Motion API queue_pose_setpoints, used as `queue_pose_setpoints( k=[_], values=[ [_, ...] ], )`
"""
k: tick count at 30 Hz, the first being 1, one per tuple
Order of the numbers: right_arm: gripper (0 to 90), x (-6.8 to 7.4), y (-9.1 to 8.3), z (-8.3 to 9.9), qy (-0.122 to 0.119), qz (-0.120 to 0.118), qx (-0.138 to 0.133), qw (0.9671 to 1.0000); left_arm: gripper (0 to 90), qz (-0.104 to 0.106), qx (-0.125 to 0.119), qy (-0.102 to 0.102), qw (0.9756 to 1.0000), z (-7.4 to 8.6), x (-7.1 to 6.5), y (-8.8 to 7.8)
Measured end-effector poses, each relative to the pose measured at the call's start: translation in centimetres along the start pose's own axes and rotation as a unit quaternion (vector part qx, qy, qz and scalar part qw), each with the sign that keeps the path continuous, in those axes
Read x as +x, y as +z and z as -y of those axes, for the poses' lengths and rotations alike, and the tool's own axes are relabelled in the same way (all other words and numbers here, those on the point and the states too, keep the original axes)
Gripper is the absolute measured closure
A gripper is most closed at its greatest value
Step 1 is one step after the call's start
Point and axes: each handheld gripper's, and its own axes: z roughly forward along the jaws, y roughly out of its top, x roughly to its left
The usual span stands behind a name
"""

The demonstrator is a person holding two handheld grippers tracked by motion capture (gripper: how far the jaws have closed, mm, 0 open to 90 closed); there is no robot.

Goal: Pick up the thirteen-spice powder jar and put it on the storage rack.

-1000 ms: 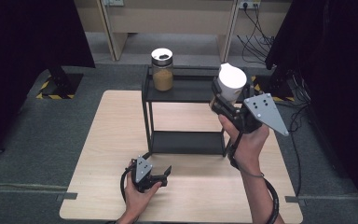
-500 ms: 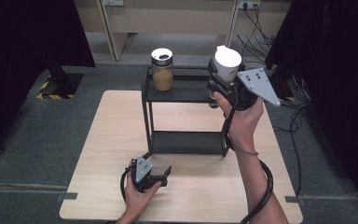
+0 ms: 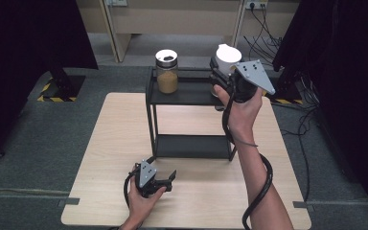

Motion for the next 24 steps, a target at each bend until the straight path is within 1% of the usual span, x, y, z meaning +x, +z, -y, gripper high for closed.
queue_pose_setpoints(
  k=[3,5,6,8,12,24],
  values=[
    [30.9,-0.09,0.01,-0.05,0.000,-0.001,0.001,1.0000,1.6,0.000,0.000,0.000,1.0000,0.00,-0.01,0.00],
    [30.8,-0.12,0.06,-0.08,-0.002,-0.003,0.003,1.0000,1.6,-0.001,0.000,0.000,1.0000,-0.01,-0.03,0.01],
    [30.7,-0.06,0.19,-0.15,-0.008,-0.004,0.005,0.9999,1.6,-0.001,0.001,0.000,1.0000,-0.02,-0.03,0.02],
    [30.7,-0.05,0.26,-0.19,-0.009,-0.004,0.006,0.9999,1.6,-0.001,0.000,0.000,1.0000,-0.01,-0.01,0.01],
    [30.6,-0.20,0.56,-0.26,-0.008,-0.006,0.011,0.9999,1.6,-0.001,0.000,-0.001,1.0000,-0.01,-0.02,0.01],
    [30.5,-0.22,0.68,-0.35,-0.010,-0.007,0.014,0.9998,1.6,-0.001,0.000,0.001,1.0000,0.00,-0.06,0.00]
  ],
)
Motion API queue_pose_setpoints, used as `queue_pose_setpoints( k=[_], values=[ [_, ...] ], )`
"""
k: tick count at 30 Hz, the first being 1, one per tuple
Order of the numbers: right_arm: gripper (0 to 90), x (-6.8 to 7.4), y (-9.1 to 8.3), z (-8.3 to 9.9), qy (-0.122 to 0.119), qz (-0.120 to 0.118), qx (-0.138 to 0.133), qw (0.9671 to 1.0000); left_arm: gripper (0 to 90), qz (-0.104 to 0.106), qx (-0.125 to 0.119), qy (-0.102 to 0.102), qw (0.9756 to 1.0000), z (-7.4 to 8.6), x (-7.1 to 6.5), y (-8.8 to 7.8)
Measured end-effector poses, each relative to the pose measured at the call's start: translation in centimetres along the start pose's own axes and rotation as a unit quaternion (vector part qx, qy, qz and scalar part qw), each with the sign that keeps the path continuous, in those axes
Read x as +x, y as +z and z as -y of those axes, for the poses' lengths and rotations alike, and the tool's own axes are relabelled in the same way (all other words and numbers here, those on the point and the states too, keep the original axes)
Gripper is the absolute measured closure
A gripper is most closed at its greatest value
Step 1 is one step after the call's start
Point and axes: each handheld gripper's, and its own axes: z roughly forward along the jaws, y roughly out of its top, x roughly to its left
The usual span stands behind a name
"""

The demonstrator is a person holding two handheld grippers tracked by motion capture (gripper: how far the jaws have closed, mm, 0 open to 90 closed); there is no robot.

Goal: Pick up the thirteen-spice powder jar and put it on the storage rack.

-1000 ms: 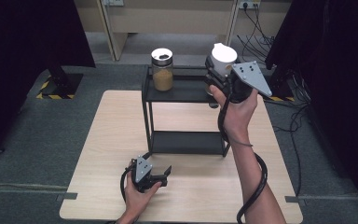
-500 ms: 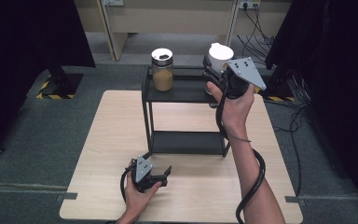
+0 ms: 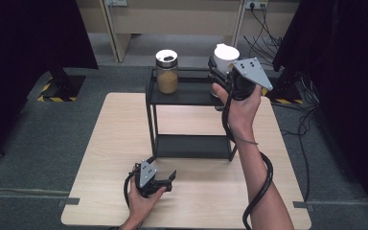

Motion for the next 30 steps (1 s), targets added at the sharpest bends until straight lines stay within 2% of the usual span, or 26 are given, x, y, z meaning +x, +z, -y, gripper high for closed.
queue_pose_setpoints(
  k=[7,8,10,12,18,30],
  values=[
    [26.3,-0.1,0.1,0.1,-0.001,-0.002,-0.004,1.0000,1.6,0.000,0.000,-0.001,1.0000,0.0,0.0,0.0],
    [22.5,-0.1,0.1,0.2,-0.001,-0.002,-0.005,1.0000,1.6,0.000,0.000,-0.001,1.0000,0.0,0.0,0.0],
    [6.9,0.0,0.0,0.2,0.000,0.001,-0.006,1.0000,1.6,0.000,0.000,-0.001,1.0000,0.0,0.0,0.0],
    [0.8,0.0,0.0,0.2,-0.004,-0.001,-0.004,1.0000,1.6,0.000,0.001,0.000,1.0000,0.0,0.0,0.0],
    [0.3,-0.3,-0.3,0.3,-0.009,-0.012,-0.010,0.9998,1.7,-0.001,0.001,0.001,1.0000,-0.1,-0.1,0.0],
    [0.3,-0.8,-1.6,0.5,-0.001,-0.023,-0.019,0.9996,1.6,0.000,0.001,0.002,1.0000,0.0,0.0,0.0]
  ],
)
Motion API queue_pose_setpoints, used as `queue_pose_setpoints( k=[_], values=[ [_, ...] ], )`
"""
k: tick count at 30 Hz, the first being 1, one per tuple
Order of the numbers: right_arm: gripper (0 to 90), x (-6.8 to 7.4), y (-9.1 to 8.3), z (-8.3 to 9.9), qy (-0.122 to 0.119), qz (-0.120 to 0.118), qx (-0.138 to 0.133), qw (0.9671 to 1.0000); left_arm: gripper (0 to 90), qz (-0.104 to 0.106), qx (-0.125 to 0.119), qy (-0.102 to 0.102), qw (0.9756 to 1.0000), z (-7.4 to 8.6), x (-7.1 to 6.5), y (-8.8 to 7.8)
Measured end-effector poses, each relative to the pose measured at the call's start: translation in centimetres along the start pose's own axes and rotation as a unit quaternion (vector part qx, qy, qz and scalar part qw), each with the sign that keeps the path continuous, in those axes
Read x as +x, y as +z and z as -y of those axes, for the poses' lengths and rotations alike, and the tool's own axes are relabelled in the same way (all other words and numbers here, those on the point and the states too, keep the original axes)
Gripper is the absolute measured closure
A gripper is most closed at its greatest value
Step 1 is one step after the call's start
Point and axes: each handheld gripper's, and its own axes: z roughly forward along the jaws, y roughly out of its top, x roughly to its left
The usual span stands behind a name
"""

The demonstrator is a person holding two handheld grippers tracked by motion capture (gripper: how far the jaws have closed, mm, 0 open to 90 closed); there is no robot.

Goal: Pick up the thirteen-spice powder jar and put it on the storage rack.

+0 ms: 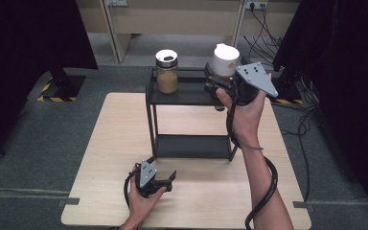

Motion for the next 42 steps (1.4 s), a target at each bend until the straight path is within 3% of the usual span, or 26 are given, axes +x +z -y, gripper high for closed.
queue_pose_setpoints(
  k=[16,42],
  values=[
    [0.3,-0.4,-2.4,1.3,0.003,-0.013,-0.005,0.9999,1.6,-0.001,-0.001,0.001,1.0000,0.0,-0.1,0.0],
    [0.3,-0.9,-6.5,4.9,-0.001,-0.035,-0.005,0.9994,1.6,0.000,-0.001,0.001,1.0000,0.0,-0.3,0.0]
  ],
)
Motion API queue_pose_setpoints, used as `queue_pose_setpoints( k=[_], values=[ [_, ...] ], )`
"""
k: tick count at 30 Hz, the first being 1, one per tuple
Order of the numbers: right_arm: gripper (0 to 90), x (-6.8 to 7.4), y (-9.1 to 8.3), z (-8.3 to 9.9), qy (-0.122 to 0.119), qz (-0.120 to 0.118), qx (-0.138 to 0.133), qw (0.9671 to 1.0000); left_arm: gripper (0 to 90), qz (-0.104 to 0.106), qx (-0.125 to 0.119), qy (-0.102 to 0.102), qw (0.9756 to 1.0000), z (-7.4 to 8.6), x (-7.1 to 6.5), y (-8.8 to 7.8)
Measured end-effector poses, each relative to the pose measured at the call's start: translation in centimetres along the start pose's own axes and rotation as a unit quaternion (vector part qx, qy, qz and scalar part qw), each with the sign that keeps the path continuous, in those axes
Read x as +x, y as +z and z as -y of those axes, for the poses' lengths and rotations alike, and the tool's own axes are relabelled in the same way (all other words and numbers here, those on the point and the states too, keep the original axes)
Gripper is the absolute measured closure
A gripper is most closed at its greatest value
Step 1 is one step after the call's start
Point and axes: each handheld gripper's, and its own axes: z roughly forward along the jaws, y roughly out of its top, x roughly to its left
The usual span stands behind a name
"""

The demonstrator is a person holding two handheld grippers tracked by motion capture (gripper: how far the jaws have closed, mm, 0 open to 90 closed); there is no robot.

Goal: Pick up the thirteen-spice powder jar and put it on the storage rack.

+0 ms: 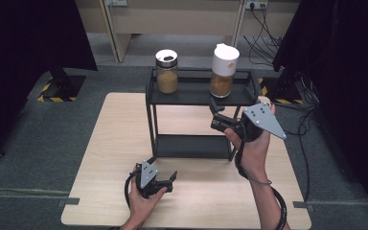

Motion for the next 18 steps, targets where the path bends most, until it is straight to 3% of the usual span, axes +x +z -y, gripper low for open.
queue_pose_setpoints(
  k=[18],
  values=[
    [0.3,0.4,-2.2,2.9,0.000,-0.013,0.019,0.9997,1.6,0.000,-0.001,0.000,1.0000,0.0,0.0,0.0]
  ],
)
